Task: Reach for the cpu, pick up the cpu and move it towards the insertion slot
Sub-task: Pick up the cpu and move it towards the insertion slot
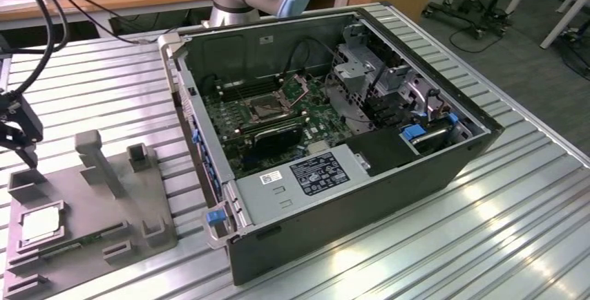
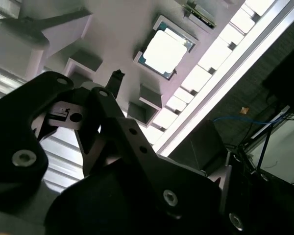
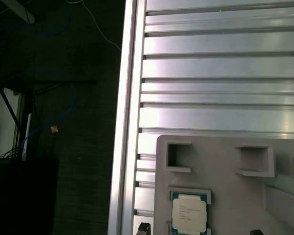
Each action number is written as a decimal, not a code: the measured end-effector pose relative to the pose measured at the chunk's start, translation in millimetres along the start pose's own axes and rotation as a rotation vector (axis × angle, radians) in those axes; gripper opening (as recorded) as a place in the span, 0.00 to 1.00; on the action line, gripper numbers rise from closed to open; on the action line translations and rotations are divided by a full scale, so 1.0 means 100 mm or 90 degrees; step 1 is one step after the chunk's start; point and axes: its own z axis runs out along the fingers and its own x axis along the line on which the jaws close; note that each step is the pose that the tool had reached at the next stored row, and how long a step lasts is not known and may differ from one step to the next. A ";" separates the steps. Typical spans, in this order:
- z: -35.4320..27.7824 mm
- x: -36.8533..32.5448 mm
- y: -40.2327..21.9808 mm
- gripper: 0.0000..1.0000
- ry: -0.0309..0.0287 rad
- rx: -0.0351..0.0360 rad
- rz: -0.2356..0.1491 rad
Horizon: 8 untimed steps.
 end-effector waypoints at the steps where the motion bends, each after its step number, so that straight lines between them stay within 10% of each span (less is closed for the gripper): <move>1: 0.017 0.001 -0.005 0.83 0.0001 -0.0003 0.000; 8: 0.125 0.003 -0.019 0.83 -0.0001 -0.0007 0.004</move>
